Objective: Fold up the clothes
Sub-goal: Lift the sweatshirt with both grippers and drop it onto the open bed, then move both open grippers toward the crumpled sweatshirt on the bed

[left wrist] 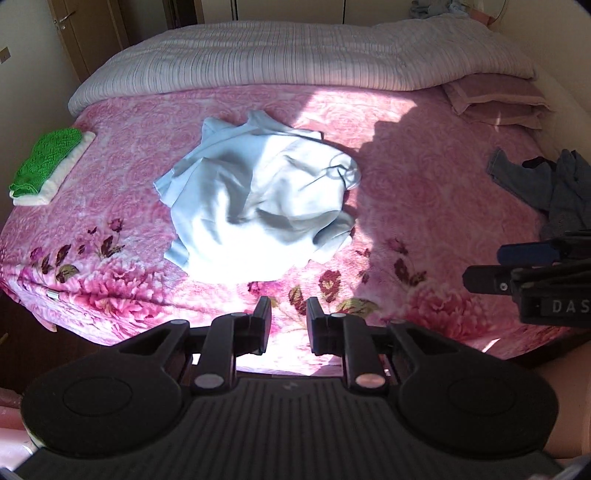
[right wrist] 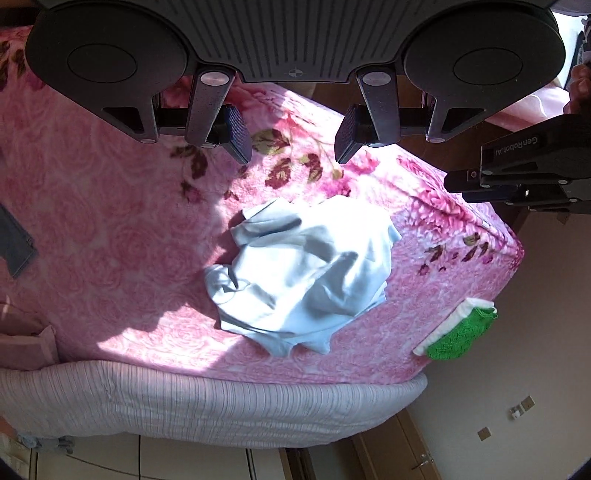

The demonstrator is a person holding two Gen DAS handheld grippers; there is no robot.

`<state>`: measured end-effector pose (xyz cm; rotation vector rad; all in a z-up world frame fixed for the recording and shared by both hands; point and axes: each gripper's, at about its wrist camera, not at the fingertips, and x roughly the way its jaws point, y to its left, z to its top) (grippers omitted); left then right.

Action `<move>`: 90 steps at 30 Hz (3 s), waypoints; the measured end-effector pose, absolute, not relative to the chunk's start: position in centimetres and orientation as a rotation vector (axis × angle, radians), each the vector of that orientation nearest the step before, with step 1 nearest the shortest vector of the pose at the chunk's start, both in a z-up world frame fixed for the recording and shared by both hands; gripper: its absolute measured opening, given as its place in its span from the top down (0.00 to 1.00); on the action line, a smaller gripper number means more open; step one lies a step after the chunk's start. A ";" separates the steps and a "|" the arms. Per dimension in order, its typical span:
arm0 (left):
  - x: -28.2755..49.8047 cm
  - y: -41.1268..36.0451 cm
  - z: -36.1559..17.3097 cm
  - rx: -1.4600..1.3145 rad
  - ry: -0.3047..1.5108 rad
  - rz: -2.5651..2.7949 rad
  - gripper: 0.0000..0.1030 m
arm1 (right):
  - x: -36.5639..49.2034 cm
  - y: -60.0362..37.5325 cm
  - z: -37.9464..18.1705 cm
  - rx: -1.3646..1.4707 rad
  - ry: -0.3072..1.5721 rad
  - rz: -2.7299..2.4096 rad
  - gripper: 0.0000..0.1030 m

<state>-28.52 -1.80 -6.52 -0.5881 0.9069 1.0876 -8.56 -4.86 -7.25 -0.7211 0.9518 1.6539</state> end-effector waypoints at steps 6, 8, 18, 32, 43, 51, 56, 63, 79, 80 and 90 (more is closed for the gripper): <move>-28.2 -2.7 -5.2 -0.550 0.876 1.104 0.80 | -8.8 -5.4 -5.8 -0.706 0.900 1.697 0.48; -28.1 -2.7 -4.9 -0.542 0.871 1.111 0.80 | -8.9 -5.5 -5.8 -0.704 0.897 1.704 0.48; -28.2 -1.5 -6.5 -0.548 0.910 1.132 0.72 | -8.4 -4.8 -6.6 -0.695 0.915 1.685 0.48; -30.6 6.8 -8.7 -0.575 0.967 1.066 0.71 | -8.8 1.3 -8.1 -0.697 0.952 1.563 0.48; -31.3 16.2 -9.3 -0.474 1.022 0.882 0.68 | -9.1 7.7 -9.4 -0.607 1.008 1.375 0.48; -30.7 18.5 -13.3 -0.459 1.102 0.743 0.66 | -9.8 9.1 -11.8 -0.555 1.089 1.234 0.48; -30.3 18.9 -15.4 -0.465 1.148 0.680 0.66 | -9.3 9.0 -13.9 -0.566 1.157 1.157 0.48; -28.5 18.9 -16.9 -0.465 1.178 0.673 0.66 | -7.8 10.7 -15.4 -0.599 1.181 1.152 0.48; -21.7 14.1 -23.6 -0.380 1.248 0.574 0.64 | -1.2 11.8 -21.3 -0.689 1.243 1.186 0.48; -21.4 13.7 -24.1 -0.354 1.247 0.558 0.64 | -0.9 11.8 -21.8 -0.693 1.249 1.184 0.48; -16.9 10.9 -29.5 -0.071 1.247 0.497 0.60 | 0.9 11.0 -27.1 -0.668 1.296 1.182 0.48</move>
